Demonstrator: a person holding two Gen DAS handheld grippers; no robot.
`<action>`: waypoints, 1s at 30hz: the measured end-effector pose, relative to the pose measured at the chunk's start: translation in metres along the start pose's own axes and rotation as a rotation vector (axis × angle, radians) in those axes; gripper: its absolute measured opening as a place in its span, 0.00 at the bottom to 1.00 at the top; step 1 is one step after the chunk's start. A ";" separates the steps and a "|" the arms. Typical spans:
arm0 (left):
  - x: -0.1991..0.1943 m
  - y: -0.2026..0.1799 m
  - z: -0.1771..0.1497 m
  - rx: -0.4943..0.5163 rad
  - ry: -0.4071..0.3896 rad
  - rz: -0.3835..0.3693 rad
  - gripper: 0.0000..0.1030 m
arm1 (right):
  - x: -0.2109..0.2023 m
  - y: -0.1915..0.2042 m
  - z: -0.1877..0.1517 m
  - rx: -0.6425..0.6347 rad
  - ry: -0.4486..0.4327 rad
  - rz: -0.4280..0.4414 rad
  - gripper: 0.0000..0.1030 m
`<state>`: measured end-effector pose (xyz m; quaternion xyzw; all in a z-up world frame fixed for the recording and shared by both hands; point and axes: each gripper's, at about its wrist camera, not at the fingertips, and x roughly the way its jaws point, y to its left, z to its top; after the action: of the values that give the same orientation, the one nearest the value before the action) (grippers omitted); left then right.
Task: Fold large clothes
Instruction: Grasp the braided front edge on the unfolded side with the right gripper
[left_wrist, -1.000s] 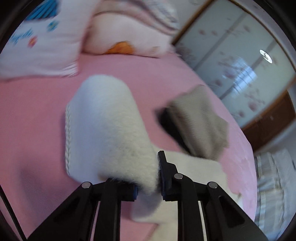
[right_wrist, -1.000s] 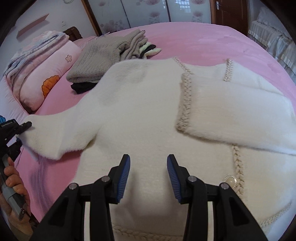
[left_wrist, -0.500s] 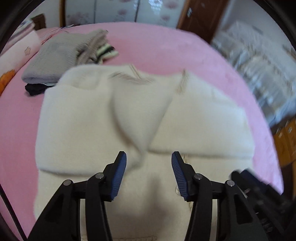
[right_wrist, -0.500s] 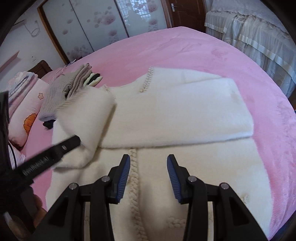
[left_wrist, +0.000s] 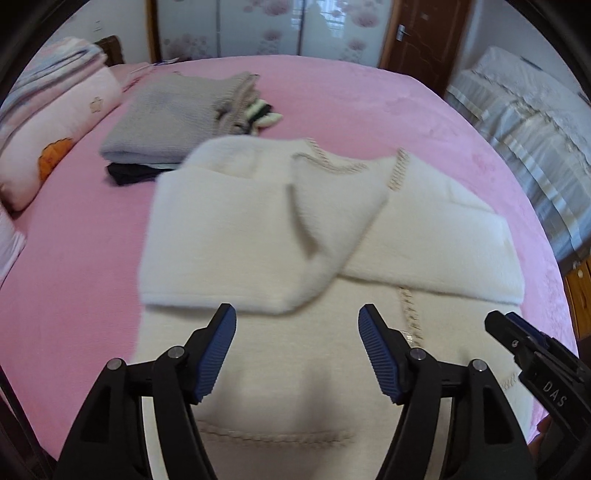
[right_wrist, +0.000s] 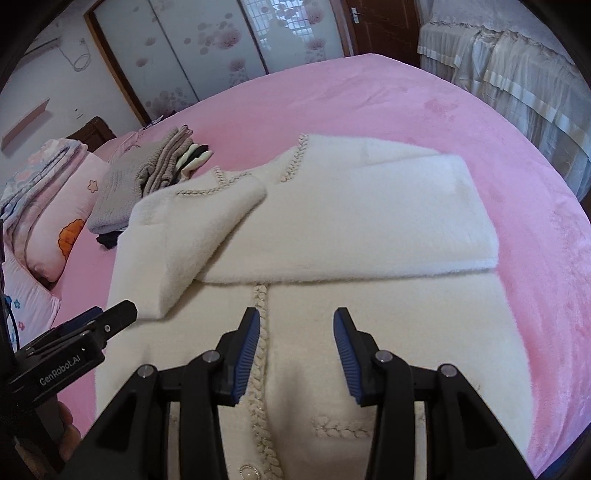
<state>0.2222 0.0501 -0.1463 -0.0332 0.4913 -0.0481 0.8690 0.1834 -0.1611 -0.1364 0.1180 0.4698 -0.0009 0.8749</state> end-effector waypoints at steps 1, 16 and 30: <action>-0.001 0.011 0.000 -0.017 -0.003 0.009 0.66 | 0.001 0.008 0.005 -0.023 0.001 0.012 0.41; 0.071 0.141 -0.034 -0.252 0.152 0.108 0.66 | 0.105 0.154 0.094 -0.373 0.070 -0.035 0.71; 0.082 0.142 -0.036 -0.223 0.160 0.095 0.71 | 0.158 0.154 0.109 -0.365 0.127 -0.121 0.10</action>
<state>0.2408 0.1812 -0.2499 -0.1022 0.5625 0.0456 0.8192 0.3786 -0.0166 -0.1766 -0.0713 0.5225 0.0390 0.8487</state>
